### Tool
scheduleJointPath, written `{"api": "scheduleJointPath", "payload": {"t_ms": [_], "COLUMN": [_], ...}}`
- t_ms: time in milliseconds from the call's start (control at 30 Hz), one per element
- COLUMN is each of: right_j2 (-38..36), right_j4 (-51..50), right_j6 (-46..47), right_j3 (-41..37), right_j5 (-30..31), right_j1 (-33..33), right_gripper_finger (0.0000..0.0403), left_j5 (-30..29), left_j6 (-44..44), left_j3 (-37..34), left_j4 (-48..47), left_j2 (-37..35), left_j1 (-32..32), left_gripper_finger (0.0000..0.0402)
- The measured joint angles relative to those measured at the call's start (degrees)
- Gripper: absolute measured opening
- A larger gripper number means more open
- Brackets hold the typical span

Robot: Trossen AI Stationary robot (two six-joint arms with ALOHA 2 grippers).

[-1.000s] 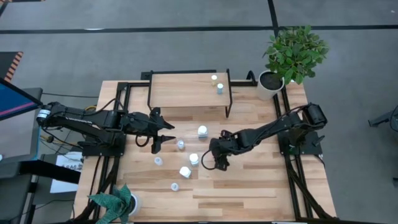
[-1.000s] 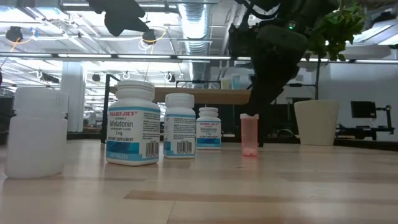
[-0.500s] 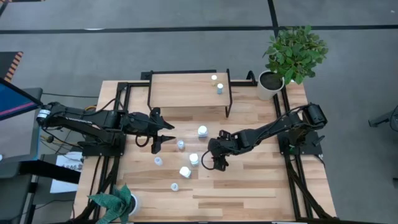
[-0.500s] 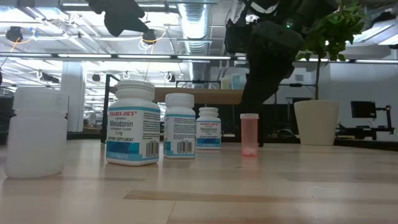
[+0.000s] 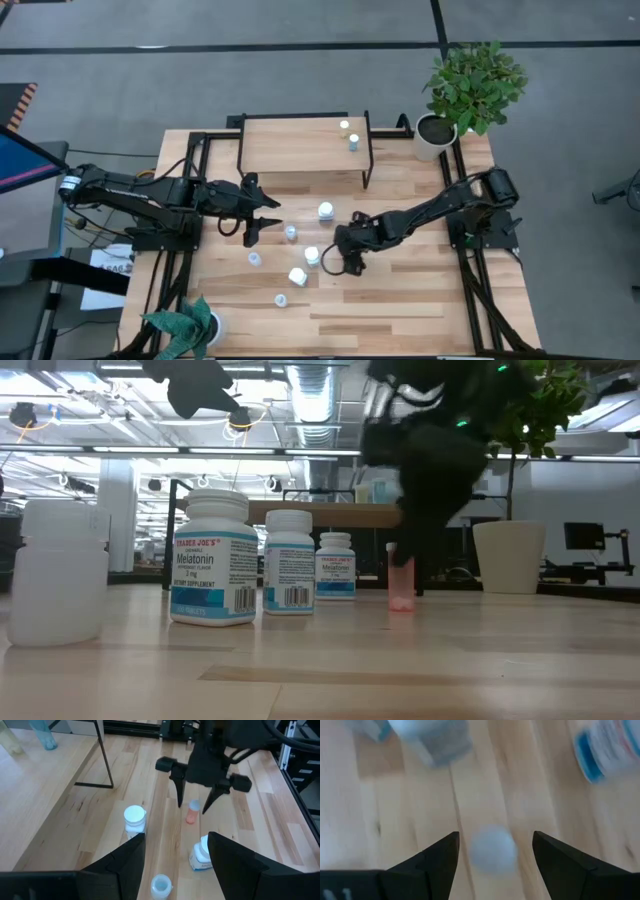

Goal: Pick and place medicine bottles onto shelf by color
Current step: Put the pink pill bottle on the shelf

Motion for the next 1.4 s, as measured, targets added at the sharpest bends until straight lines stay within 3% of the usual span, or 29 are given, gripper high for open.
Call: {"api": "scheduleJointPath", "payload": {"t_ms": [733, 900, 1200, 1400], "right_j2": [0.43, 0.44, 0.46, 0.51], "right_j4": [-1.76, -2.20, -3.80, -14.94], "right_j6": [-0.04, -0.04, 0.16, -1.01], "right_j3": [0.94, 0.94, 3.47, 11.71], "right_j5": [-0.07, -0.15, -0.20, -0.30], "right_j1": [-0.74, -0.74, -0.68, -1.52], "right_gripper_finger": [0.0267, 0.0235, 0.0134, 0.0097], "left_j5": [0.00, 0.00, 0.00, -0.02], "left_j6": [-0.18, -0.16, -0.16, -0.14], "left_j3": [0.04, 0.04, 0.04, 0.04], "left_j4": [0.03, 0.12, 0.10, 0.10], "left_j2": [2.19, 2.19, 2.19, 2.19], "left_j1": [-0.02, -0.02, -0.02, -0.02], "left_gripper_finger": [0.0203, 0.0203, 0.0203, 0.0203]}}
